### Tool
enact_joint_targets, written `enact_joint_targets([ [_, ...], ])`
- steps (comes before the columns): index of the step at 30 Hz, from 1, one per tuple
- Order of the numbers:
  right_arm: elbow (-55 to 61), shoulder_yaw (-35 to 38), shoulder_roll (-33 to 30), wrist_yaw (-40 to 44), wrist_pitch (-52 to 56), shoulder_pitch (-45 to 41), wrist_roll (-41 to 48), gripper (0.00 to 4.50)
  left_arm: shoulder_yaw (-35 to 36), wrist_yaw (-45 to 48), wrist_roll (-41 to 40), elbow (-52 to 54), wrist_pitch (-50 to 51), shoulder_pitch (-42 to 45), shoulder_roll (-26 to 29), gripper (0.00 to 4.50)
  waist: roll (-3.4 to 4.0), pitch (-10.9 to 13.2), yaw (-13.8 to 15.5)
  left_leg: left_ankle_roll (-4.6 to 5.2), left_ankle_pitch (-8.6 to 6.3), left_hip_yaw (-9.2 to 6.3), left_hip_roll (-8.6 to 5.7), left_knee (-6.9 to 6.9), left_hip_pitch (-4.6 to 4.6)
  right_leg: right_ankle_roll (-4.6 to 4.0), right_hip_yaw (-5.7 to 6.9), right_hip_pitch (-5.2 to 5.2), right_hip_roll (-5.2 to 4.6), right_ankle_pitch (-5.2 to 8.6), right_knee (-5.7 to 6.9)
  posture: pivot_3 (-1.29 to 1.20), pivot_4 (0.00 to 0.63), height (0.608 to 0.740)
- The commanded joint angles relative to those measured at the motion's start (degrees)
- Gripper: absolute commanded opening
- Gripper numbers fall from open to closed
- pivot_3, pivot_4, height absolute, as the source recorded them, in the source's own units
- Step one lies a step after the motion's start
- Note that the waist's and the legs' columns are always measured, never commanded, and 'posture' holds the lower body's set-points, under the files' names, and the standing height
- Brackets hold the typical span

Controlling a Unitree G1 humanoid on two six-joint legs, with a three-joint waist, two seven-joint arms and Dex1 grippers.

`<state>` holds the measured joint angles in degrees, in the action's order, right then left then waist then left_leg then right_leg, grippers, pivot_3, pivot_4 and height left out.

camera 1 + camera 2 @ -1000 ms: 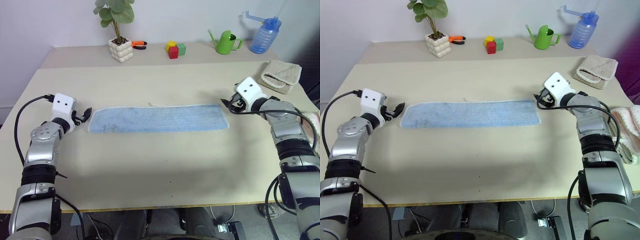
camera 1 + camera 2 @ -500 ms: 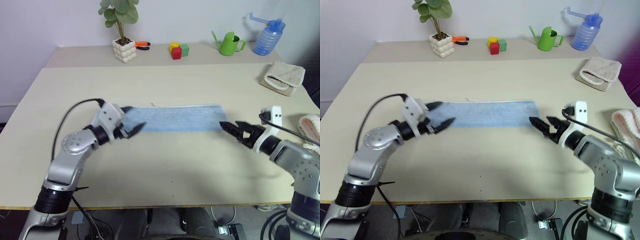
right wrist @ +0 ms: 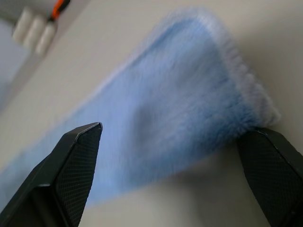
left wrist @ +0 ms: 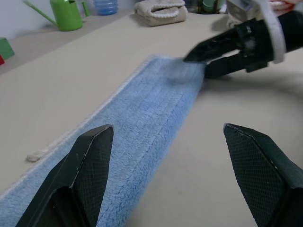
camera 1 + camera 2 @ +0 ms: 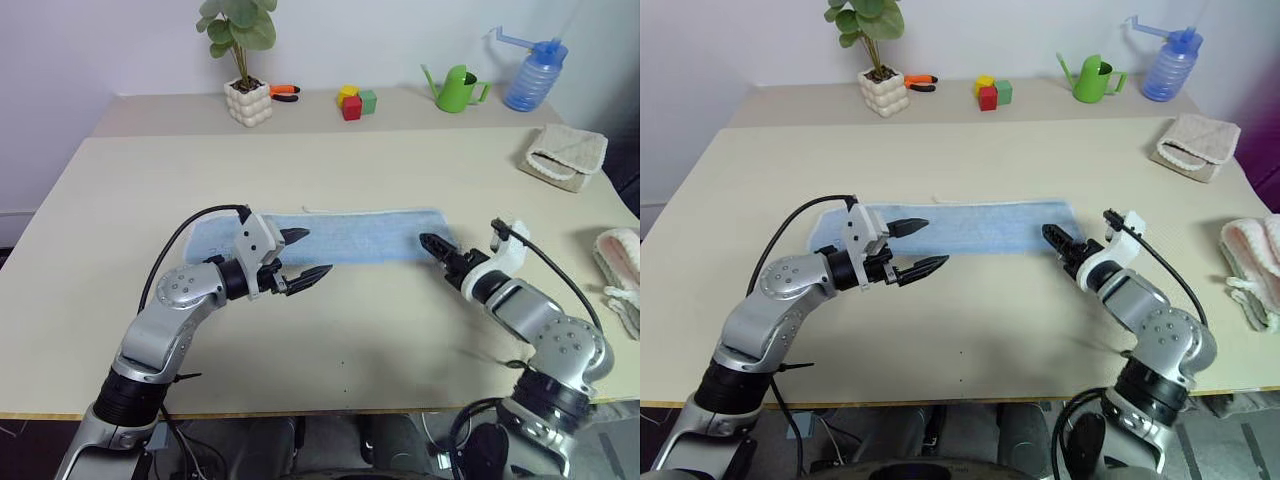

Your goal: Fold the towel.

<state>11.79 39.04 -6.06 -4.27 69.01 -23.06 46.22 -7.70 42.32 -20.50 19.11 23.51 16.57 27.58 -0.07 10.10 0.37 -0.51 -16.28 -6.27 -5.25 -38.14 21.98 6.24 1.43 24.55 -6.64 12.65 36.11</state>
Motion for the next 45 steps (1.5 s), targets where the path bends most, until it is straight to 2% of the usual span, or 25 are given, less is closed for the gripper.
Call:
enact_joint_targets([
  [1,-4.5,1.95,0.07,-3.86,-3.69,-1.55,-1.23,3.65,0.6,-0.86,0.47,1.48,-0.67,-0.04,-0.33,3.8,0.0,0.0,0.06,0.0,0.0,0.0,0.0,0.0,-0.01,0.0,0.0,-0.02,0.0,0.0,-0.01,0.0,0.15,0.732],
  [8,-6.59,1.12,-1.44,-4.46,-8.81,-2.41,-0.5,0.1,0.36,-1.67,1.03,2.65,-0.96,-2.08,-0.36,3.8,0.0,0.0,-0.14,0.02,-0.01,0.01,0.0,0.01,-0.01,0.0,0.0,-0.01,0.01,0.0,0.0,0.0,0.15,0.732],
  [12,-5.2,-0.35,-5.13,-3.3,-12.49,-1.92,-2.6,0.04,0.22,-2.11,1.43,2.65,-0.87,-2.34,-0.86,3.8,0.04,0.02,0.17,0.03,-0.01,0.01,0.0,0.01,0.0,0.01,0.0,-0.01,0.01,0.01,-0.02,0.0,0.15,0.732],
  [18,-2.85,-10.16,-18.57,5.49,-18.18,1.0,-10.89,0.04,0.54,-3.46,2.21,1.4,-1.24,-2.02,-1.8,3.8,0.06,0.03,0.0,0.06,-0.03,0.05,0.0,0.02,0.01,0.02,0.0,0.0,0.01,0.01,-0.04,0.0,0.15,0.732],
  [22,1.24,-22.31,-28.5,16.34,-26.37,2.25,-18.99,0.04,0.68,-4.1,3.26,-1.09,-2.41,-0.44,-2.77,3.8,0.09,0.05,-0.45,0.06,-0.03,0.07,0.04,0.05,0.0,0.02,0.0,0.0,0.05,0.02,-0.05,0.0,0.15,0.732],
  [27,9.16,-35.83,-33.15,27.12,-32.9,3.54,-24.3,0.04,0.72,-4.04,3.74,-2.15,-3.09,0.36,-3.21,3.8,0.07,0.06,-1.15,0.06,-0.03,0.05,0.13,0.08,0.0,0.02,0.01,0.0,0.14,0.03,-0.09,0.0,0.15,0.732],
  [29,10.53,-40.06,-33.67,29.67,-34.31,3.98,-26.4,0.04,0.75,-4.07,3.85,-2.26,-3.16,0.43,-3.35,3.8,0.03,0.08,-1.02,0.06,-0.03,0.03,0.12,0.08,0.01,0.03,0.01,0.0,0.13,0.04,-0.11,0.0,0.15,0.732],
  [33,8.15,-47.45,-31.68,29.28,-34.6,3.43,-32.2,0.04,0.58,-4.56,3.98,-1.27,-2.92,-0.21,-3.63,3.8,-0.02,0.1,-0.54,0.05,-0.03,0.0,0.05,0.02,0.06,0.04,0.03,-0.01,0.03,0.03,-0.12,0.0,0.15,0.732],
  [39,4.82,-50.89,-26.87,29.24,-35.52,1.68,-36.14,0.04,0.64,-5.14,4.05,-0.63,-2.53,-0.54,-3.75,3.8,-0.02,0.1,0.03,0.04,-0.03,0.0,0.03,0.03,0.06,0.03,0.02,0.02,0.02,0.03,-0.12,0.0,0.15,0.732],
  [43,3.79,-50.58,-25.01,31.08,-35.28,1.41,-35.66,0.04,0.69,-5.29,3.99,-0.24,-2.46,-0.99,-3.62,3.8,-0.02,0.1,0.25,0.04,-0.03,-0.01,0.03,0.03,0.07,0.03,0.02,0.02,0.02,0.03,-0.14,0.0,0.15,0.732],
  [45,4.23,-49.86,-24.37,32.21,-34.69,1.48,-34.62,0.6,0.62,-5.39,4.04,-0.05,-2.37,-1.17,-3.62,3.8,-0.02,0.1,0.28,0.04,-0.03,-0.01,0.03,0.03,0.07,0.03,0.02,0.02,0.02,0.03,-0.14,0.0,0.15,0.732],
])
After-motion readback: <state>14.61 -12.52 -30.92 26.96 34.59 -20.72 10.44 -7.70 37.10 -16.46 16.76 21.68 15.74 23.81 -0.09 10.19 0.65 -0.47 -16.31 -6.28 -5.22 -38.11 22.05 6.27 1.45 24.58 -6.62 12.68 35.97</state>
